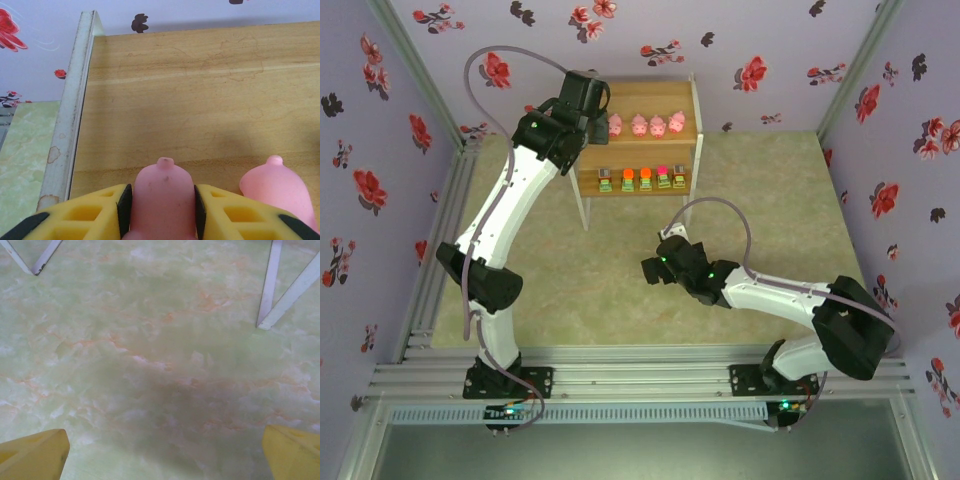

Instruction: Place and organize the plastic toys onto the shelf

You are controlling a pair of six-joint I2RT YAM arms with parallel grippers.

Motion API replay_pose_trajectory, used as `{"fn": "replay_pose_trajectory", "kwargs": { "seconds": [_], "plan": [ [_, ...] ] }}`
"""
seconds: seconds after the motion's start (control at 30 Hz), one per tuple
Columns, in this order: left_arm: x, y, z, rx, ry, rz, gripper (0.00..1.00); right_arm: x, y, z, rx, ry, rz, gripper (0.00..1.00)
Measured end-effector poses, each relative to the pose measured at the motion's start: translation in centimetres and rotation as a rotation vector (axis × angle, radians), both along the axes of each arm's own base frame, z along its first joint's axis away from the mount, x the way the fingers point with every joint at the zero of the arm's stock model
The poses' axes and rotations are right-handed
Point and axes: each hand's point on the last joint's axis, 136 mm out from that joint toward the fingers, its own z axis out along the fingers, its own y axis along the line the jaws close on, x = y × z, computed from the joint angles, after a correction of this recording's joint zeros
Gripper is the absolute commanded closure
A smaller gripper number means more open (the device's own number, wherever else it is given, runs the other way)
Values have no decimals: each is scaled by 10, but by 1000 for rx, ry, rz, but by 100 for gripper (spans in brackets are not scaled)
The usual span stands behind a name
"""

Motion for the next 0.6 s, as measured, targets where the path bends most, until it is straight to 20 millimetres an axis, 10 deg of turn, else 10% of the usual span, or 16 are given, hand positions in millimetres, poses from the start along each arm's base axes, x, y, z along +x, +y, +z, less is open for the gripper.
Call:
{"fn": "replay_pose_trajectory", "kwargs": {
  "seconds": [0.6],
  "plan": [
    [0,-1,0,-2,0,-2,57,0,0,0,-1,1,0,1]
  ]
}}
